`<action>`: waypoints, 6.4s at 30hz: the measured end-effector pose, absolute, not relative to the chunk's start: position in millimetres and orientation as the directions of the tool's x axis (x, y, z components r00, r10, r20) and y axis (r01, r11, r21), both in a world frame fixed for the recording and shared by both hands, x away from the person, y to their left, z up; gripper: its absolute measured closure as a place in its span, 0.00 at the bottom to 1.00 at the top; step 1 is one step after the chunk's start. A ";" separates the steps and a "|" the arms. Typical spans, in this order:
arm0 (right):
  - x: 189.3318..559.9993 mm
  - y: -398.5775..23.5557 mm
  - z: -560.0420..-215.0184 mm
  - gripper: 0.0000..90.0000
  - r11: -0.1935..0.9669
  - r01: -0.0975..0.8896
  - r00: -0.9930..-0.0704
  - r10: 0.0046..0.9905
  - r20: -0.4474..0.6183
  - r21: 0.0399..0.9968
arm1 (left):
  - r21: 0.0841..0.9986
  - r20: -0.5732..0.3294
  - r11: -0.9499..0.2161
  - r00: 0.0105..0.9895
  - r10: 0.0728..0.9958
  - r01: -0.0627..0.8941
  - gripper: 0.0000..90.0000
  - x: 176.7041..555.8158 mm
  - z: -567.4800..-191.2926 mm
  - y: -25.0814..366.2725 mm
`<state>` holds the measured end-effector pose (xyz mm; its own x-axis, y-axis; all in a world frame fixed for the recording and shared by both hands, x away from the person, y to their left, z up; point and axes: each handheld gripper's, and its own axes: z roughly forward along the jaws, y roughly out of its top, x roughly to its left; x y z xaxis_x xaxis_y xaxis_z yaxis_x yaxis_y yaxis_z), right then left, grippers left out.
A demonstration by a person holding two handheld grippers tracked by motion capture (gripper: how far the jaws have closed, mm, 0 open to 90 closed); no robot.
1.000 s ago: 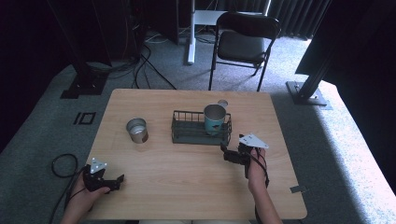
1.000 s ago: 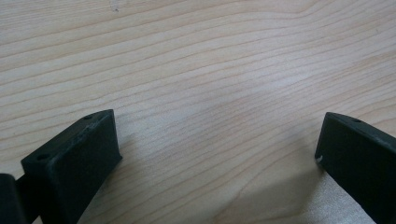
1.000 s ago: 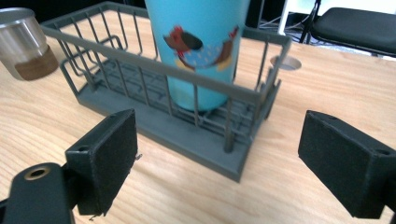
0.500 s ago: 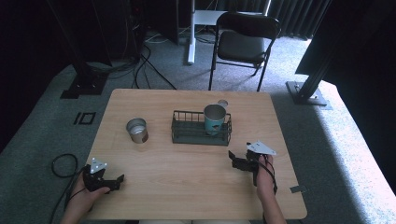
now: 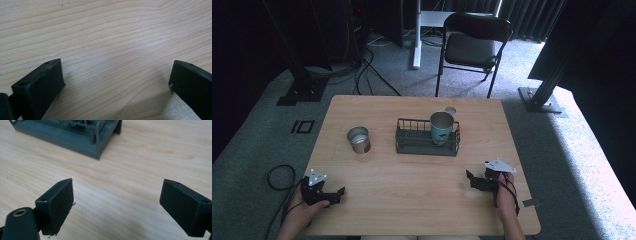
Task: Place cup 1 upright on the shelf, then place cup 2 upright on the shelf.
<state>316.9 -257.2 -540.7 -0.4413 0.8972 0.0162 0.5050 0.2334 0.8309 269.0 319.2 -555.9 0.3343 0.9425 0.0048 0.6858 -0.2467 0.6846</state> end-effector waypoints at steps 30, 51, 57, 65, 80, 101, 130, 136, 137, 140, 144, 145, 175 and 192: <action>292.4 -295.5 -556.7 0.14 0.413 0.554 -0.594 0.805 -0.004 0.723 | 0.684 0.005 -0.248 0.335 0.942 0.686 0.00 269.0 -555.8 319.3; 289.7 -299.3 -557.6 0.13 0.417 0.547 -0.609 0.793 0.003 0.725 | 0.684 0.005 -0.248 0.335 0.942 0.686 0.00 268.9 -555.7 319.2; 289.8 -299.3 -557.6 0.13 0.417 0.548 -0.609 0.794 0.003 0.726 | 0.684 0.006 -0.251 0.338 0.941 0.685 0.00 267.3 -555.8 318.4; 289.8 -299.2 -557.6 0.13 0.417 0.548 -0.609 0.794 0.003 0.725 | 0.684 0.006 -0.262 0.354 0.935 0.681 0.00 264.5 -555.8 318.4; 289.7 -299.2 -557.6 0.13 0.417 0.547 -0.609 0.793 0.003 0.726 | 0.672 0.014 -0.307 0.402 0.915 0.674 0.00 262.9 -552.8 312.2; 289.7 -299.2 -557.6 0.13 0.417 0.547 -0.609 0.793 0.003 0.725 | 0.763 -0.036 -0.261 0.442 0.897 0.591 0.00 276.9 -538.7 299.6; 289.6 -299.2 -557.4 0.13 0.417 0.550 -0.608 0.794 0.004 0.724 | 0.826 -0.054 -0.196 0.421 0.905 0.528 0.00 317.4 -513.5 288.6; 289.7 -299.2 -557.4 0.13 0.417 0.549 -0.608 0.794 0.004 0.725 | 0.843 -0.054 -0.181 0.415 0.908 0.506 0.00 329.5 -509.0 285.2; 289.7 -299.2 -557.4 0.13 0.417 0.548 -0.608 0.794 0.003 0.725 | 0.843 -0.049 -0.187 0.419 0.907 0.504 0.00 331.2 -508.6 284.6; 289.7 -299.3 -557.4 0.13 0.417 0.548 -0.609 0.794 0.004 0.725 | 0.847 -0.046 -0.182 0.409 0.911 0.500 0.00 336.5 -507.1 283.1; 289.7 -299.3 -557.4 0.13 0.417 0.548 -0.609 0.794 0.004 0.725 | 0.854 -0.051 -0.170 0.404 0.914 0.492 0.00 342.2 -505.3 281.8; 289.8 -299.3 -557.4 0.13 0.417 0.548 -0.608 0.794 0.003 0.725 | 0.854 -0.056 -0.165 0.402 0.914 0.494 0.00 346.2 -505.2 281.0; 289.8 -299.3 -557.5 0.13 0.417 0.548 -0.609 0.793 0.003 0.725 | 0.860 -0.069 -0.136 0.376 0.924 0.492 0.00 401.0 -503.3 265.1; 289.8 -299.3 -557.4 0.13 0.417 0.548 -0.609 0.793 0.004 0.725 | 0.852 -0.038 -0.151 0.347 0.937 0.501 0.00 418.7 -511.4 251.9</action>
